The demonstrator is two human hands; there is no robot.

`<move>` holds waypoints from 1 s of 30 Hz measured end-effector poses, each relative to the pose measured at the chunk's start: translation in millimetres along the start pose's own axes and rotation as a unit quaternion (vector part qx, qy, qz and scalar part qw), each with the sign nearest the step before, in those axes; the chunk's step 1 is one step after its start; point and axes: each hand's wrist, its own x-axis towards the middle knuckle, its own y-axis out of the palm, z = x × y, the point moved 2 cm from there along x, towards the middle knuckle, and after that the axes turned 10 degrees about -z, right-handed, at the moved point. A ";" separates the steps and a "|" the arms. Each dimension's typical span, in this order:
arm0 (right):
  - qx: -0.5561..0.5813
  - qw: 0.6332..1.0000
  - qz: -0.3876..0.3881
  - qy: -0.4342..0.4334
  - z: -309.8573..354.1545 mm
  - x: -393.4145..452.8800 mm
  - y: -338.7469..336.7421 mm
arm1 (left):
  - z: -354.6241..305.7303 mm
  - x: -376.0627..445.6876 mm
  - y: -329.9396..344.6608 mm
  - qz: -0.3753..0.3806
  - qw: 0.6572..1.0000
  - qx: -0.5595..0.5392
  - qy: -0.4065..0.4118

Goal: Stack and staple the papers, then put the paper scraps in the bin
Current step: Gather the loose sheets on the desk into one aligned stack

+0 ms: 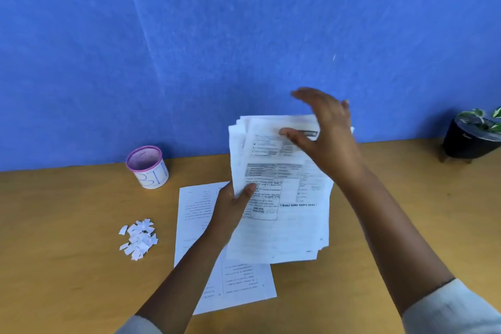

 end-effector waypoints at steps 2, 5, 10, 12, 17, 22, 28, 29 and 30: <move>0.012 0.994 -0.074 0.085 -21.0 -7.6 -7.4 | 1.2 3.2 -6.2 -0.011 1.000 -0.021 -0.010; 0.139 0.945 -0.041 0.293 -52.4 -24.9 -2.2 | 1.7 4.8 -14.6 -0.014 0.999 -0.042 -0.010; 0.254 0.897 0.145 0.330 -72.1 -64.4 13.7 | 1.6 4.9 -14.8 -0.011 0.999 -0.047 -0.003; 0.231 0.914 0.126 0.308 -74.3 -73.7 17.6 | -0.1 4.5 -12.5 -0.006 0.999 -0.043 0.001; 0.326 0.890 0.086 0.308 -68.8 -78.3 19.2 | -6.5 9.1 -14.2 -0.003 0.999 -0.031 0.008; 0.397 0.860 0.082 0.309 -74.2 -79.7 9.9 | -18.2 14.5 -20.8 0.038 0.997 -0.055 0.045; 0.396 0.860 0.090 0.309 -70.8 -92.4 17.2 | -7.5 10.0 -13.7 0.032 0.999 -0.020 0.004; 0.389 0.861 0.098 0.313 -71.1 -96.9 19.3 | -2.3 8.9 -14.2 0.022 1.000 -0.008 -0.009; 0.376 0.862 0.109 0.320 -71.9 -102.2 21.2 | 2.6 7.4 -15.1 0.015 1.000 0.007 -0.021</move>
